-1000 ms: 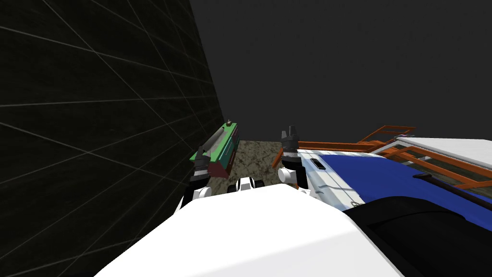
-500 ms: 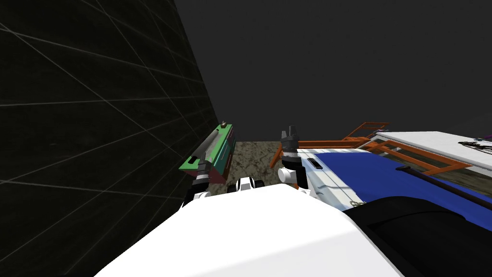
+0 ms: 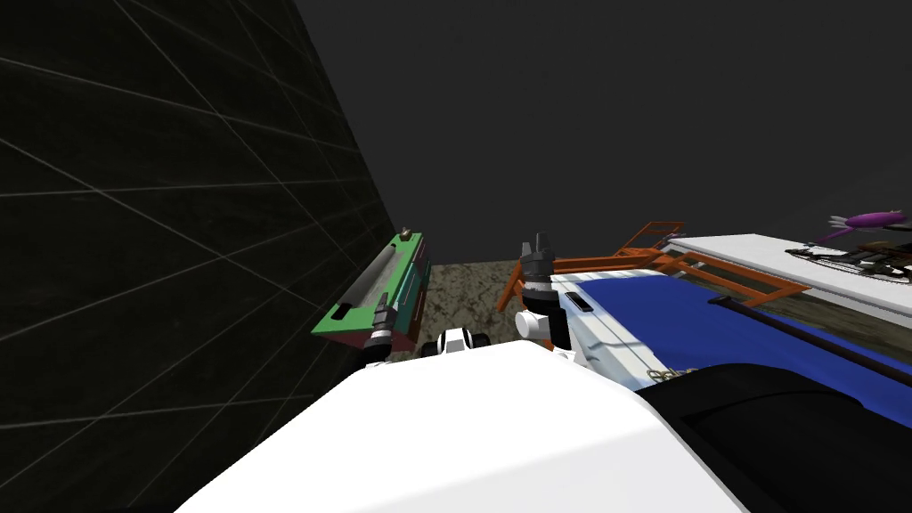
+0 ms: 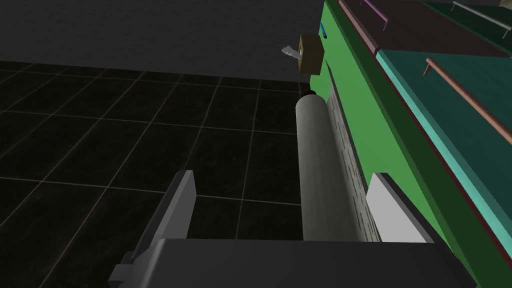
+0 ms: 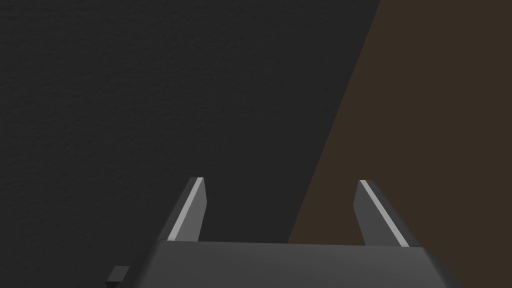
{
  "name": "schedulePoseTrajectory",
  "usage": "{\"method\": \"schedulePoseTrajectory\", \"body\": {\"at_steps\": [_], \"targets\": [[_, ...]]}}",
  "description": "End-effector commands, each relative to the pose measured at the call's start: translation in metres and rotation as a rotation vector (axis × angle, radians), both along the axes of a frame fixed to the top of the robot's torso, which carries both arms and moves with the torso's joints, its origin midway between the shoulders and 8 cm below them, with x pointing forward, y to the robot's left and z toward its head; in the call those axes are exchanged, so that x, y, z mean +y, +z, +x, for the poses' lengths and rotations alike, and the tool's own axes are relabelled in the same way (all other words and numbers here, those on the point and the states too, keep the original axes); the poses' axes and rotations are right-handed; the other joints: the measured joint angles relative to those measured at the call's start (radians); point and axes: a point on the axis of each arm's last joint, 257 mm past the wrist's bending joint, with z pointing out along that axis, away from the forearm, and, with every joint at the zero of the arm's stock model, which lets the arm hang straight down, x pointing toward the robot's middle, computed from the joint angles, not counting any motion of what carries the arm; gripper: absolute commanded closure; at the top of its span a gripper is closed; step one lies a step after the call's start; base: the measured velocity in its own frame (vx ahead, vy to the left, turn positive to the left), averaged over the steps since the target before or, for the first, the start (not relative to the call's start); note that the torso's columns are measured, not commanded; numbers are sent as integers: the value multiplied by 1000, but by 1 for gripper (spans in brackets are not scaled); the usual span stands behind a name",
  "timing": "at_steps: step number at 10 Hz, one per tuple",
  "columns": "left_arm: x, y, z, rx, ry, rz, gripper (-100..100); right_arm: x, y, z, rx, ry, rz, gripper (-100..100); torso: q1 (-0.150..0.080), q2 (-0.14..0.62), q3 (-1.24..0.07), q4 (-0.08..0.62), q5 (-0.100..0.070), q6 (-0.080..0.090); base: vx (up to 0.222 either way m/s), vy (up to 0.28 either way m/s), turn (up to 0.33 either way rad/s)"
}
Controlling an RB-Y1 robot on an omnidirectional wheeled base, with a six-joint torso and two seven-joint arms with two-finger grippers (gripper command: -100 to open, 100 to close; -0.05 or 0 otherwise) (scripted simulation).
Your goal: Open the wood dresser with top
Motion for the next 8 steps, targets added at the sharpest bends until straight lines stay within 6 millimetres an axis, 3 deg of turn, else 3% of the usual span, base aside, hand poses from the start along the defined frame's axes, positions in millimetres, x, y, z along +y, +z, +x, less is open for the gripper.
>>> {"method": "schedulePoseTrajectory", "body": {"at_steps": [1,2,3,4,6,7,8], "targets": [[14,-49,-15,118,13,-40,-100,0,0,0,0,0,0,0,1,-1,-1,0,0,0,114,7,-212],[14,-49,-15,118,13,-40,-100,0,0,0,0,0,0,0,0,-1,-1,0,0,0,78,13,-31],[17,-68,-23,164,19,-54,-100,0,0,0,0,0,0,0,0,2,1,0,0,-1,68,26,-100],[17,-68,-23,164,19,-54,-100,0,0,0,0,0,0,0,1,3,1,1,0,0,48,18,-68],[26,-104,-39,253,29,-78,-100,0,0,0,0,0,0,0,-1,2,1,0,0,0,74,9,-175],[26,-107,-41,259,31,-77,-100,0,0,0,0,0,0,0,0,-1,-1,0,0,0,75,23,-75],[31,-125,-50,305,37,-86,-100,0,0,0,0,0,0,0,0,0,0,0,0,-1,63,19,-113]]}}
